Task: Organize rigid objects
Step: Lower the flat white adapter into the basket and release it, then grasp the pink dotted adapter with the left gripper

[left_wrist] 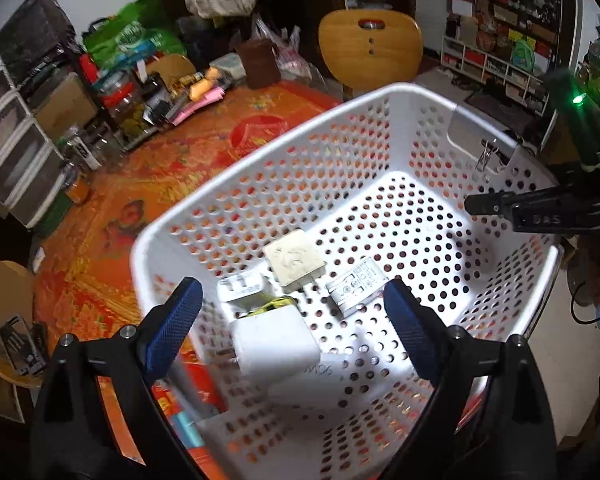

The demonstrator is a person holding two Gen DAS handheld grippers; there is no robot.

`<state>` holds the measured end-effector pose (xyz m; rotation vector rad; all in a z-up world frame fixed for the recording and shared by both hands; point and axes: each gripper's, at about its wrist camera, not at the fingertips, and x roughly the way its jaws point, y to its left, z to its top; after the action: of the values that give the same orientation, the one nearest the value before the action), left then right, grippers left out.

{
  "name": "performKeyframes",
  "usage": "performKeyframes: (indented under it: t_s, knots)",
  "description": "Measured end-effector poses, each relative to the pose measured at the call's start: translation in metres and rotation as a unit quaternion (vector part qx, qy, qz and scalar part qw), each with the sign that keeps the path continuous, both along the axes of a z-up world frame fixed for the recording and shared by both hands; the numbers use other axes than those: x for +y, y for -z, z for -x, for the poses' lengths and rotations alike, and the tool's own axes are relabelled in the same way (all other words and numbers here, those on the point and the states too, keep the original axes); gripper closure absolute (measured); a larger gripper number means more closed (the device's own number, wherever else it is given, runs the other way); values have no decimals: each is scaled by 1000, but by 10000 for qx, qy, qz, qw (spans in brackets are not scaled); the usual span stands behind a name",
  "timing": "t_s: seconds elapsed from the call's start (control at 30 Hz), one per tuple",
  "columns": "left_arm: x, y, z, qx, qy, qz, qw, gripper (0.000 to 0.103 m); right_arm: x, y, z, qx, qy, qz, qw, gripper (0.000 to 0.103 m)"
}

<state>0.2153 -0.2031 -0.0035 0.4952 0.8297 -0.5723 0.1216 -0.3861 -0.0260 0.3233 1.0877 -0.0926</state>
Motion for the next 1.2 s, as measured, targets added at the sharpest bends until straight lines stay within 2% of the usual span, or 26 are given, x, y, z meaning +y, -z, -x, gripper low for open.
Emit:
performKeyframes:
  t_s: [0.1, 0.17, 0.2, 0.27, 0.33, 0.4, 0.5, 0.6, 0.7, 0.9, 0.97, 1.0, 1.07, 1.1, 1.13, 1.17, 1.2]
  knots:
    - [26, -19, 8, -231, -125, 189, 9995, 10, 1, 0, 0, -7, -2, -3, 10000, 69]
    - [51, -32, 12, -369, -283, 314, 9984, 6, 1, -1, 0, -14, -8, -6, 10000, 69]
    - [71, -37, 12, -448, -438, 313, 9975, 2, 2, -1, 0, -17, -14, -5, 10000, 69]
    - [104, -44, 6, -591, -797, 306, 9946, 1, 2, -1, 0, -16, -13, -6, 10000, 69]
    - [136, -43, -8, -474, -1165, 418, 9912, 1, 2, -1, 1, -19, -17, -6, 10000, 69]
    - [177, -29, -32, -126, -1624, 642, 9846, 1, 2, -1, 1, -23, -16, -7, 10000, 69]
    - [210, 9, -59, 133, -2097, 450, 9766, 1, 1, -2, 0, -33, -16, -11, 10000, 69]
    - [218, 52, -75, 519, -2178, 290, 9742, 2, -1, -2, 0, -37, -20, -15, 10000, 69]
    - [215, 80, -83, 706, -2226, 267, 9720, 7, -1, -2, -1, -33, -31, -11, 10000, 68]
    - [193, 107, -91, 833, -2215, 253, 9713, 10, -1, -2, -2, -29, -35, -10, 10000, 68]
    - [188, 112, -92, 840, -2229, 221, 9710, 14, -1, -2, -2, -29, -37, -5, 10000, 68]
    - [185, 114, -94, 854, -2219, 223, 9711, 20, -1, -2, -2, -30, -37, -6, 10000, 68]
    - [181, 119, -95, 900, -2239, 190, 9703, 34, -1, -2, -2, -30, -41, -5, 10000, 68]
    - [178, 122, -98, 931, -2246, 166, 9699, 45, -1, -2, -2, -29, -41, -7, 10000, 68]
    - [178, 122, -101, 932, -2235, 245, 9699, 53, -1, -2, -2, -28, -39, -4, 10000, 68]
    - [177, 121, -102, 967, -2246, 274, 9693, 57, -1, -2, -2, -27, -40, -4, 10000, 68]
    - [177, 120, -102, 987, -2254, 299, 9688, 67, -1, -2, -2, -30, -41, -6, 10000, 68]
